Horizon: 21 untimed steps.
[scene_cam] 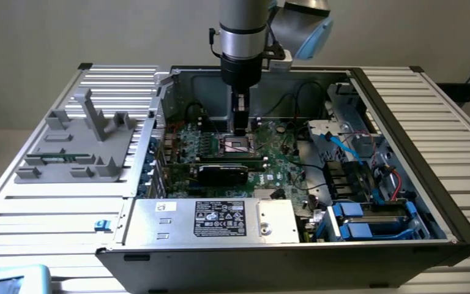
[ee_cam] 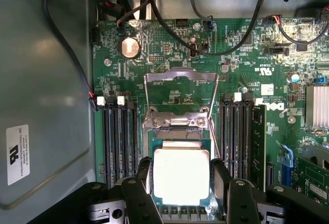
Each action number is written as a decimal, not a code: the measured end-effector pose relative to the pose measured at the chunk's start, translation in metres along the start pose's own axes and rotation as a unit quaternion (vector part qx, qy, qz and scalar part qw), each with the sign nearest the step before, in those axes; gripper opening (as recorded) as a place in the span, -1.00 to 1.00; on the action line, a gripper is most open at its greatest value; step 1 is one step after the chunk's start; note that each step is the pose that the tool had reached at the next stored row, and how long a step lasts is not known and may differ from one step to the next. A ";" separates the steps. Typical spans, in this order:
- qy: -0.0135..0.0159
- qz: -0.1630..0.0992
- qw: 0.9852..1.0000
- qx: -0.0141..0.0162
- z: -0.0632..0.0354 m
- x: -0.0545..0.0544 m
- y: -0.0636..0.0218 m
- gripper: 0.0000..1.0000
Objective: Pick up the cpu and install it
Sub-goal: 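Place the cpu into insertion slot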
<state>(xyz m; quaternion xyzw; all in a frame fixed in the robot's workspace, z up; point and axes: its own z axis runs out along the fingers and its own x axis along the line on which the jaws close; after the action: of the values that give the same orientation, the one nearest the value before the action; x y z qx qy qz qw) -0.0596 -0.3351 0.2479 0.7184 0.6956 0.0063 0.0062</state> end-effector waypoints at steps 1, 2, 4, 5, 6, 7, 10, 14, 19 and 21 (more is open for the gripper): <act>0.000 0.000 1.000 0.000 0.0018 0.000 -0.0001 0.11; 0.000 0.000 1.000 0.000 0.0038 0.000 -0.0002 0.11; -0.001 0.000 1.000 0.000 0.0073 0.000 -0.0005 0.11; -0.001 0.000 1.000 0.000 0.0091 0.000 -0.0007 0.11; -0.001 0.000 1.000 0.000 0.0109 0.000 -0.0008 0.11; -0.001 0.000 1.000 0.000 0.0128 0.000 -0.0009 0.11; -0.001 0.000 1.000 0.000 0.0178 0.000 -0.0011 0.11; -0.001 0.000 1.000 0.000 0.0231 0.000 -0.0015 0.11; -0.001 0.000 1.000 0.000 0.0268 -0.002 -0.0029 0.11; -0.001 -0.001 1.000 0.000 0.0281 -0.002 -0.0039 0.11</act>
<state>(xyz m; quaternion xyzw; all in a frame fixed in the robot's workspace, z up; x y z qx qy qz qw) -0.0630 -0.3373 0.2198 0.7177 0.6963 0.0060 0.0067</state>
